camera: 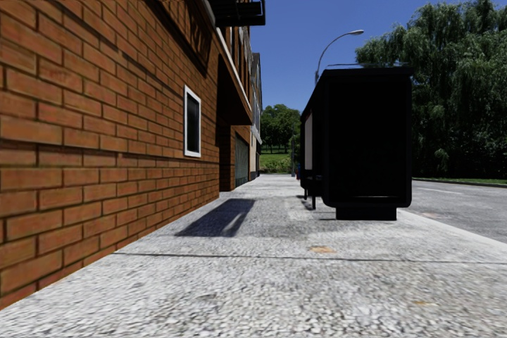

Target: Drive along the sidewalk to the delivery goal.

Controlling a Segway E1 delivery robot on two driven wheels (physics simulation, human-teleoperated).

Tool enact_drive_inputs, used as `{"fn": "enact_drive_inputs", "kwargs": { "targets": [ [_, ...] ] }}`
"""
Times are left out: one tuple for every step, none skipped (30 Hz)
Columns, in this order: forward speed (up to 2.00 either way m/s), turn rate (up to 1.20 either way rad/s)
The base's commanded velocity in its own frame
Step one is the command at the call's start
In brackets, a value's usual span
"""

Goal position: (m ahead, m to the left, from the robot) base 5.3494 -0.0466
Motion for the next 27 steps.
{"fn": "enact_drive_inputs", "kwargs": {
  "targets": [
    [1.85,0.0],
    [1.85,0.0],
    [1.85,0.0],
    [1.85,0.0],
    [1.85,0.0],
    [1.85,0.0],
    [1.85,0.0],
    [1.85,0.0],
    [1.85,0.0],
    [1.86,0.0],
    [1.86,0.0],
    [1.86,0.0],
    [1.86,0.0],
    [1.86,0.0],
    [1.86,0.0],
    [1.87,0.0],
    [1.87,0.0],
    [1.87,-0.16],
    [1.87,-0.16],
    [1.91,-0.26],
    [1.92,-0.28],
    [1.92,-0.25],
    [1.92,-0.25],
    [1.92,-0.04],
    [1.92,0.0],
    [1.92,0.0],
    [1.93,0.0]
  ]
}}
